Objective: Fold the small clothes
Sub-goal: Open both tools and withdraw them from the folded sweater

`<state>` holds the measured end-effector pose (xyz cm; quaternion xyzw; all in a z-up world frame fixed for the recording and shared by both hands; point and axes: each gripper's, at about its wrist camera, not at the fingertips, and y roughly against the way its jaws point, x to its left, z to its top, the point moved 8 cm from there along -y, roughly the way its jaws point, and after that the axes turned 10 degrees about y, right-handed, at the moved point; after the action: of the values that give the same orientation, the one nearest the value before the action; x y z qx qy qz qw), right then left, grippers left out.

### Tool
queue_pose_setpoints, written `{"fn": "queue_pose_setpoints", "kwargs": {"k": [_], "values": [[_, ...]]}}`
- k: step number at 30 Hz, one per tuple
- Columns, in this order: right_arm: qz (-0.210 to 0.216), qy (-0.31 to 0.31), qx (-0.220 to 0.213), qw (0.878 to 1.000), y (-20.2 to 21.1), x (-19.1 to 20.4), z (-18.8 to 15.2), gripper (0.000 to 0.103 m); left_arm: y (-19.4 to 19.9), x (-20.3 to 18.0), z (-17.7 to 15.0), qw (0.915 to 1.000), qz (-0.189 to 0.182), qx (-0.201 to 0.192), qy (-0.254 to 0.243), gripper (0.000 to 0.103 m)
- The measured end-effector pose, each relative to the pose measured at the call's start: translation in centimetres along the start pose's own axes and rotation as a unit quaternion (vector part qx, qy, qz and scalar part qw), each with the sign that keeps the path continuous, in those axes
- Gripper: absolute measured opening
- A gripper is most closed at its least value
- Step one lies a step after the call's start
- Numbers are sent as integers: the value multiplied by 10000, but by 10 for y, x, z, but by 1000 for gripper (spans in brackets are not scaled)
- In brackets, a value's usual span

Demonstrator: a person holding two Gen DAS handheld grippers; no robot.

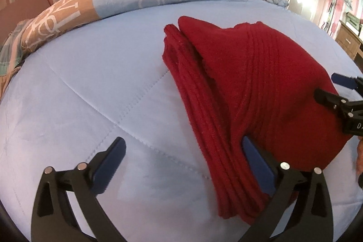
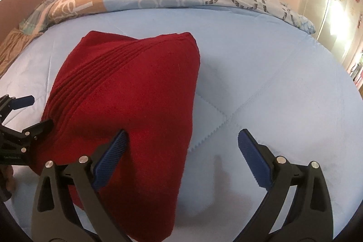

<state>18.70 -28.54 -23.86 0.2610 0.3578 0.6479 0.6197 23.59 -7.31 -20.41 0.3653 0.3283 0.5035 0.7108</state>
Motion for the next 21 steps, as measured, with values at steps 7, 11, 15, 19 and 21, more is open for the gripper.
{"fn": "queue_pose_setpoints", "kwargs": {"k": [7,11,15,19,21], "values": [[214,-213,-582,9978,15,0,0,100,30,-6,2,9980,65,-623,9,101],[189,-324,-1213,9919,56,1,3,100,62,-5,7,9934,244,-1103,175,101],[-101,-50,-1522,9883,84,17,-11,100,98,2,-4,9856,618,-1534,362,101],[-267,82,-1669,9856,97,38,-30,100,111,2,-31,9860,485,-1485,583,101],[-218,40,-1544,9878,96,49,-42,100,115,0,-44,9870,551,-1375,616,101]]}}
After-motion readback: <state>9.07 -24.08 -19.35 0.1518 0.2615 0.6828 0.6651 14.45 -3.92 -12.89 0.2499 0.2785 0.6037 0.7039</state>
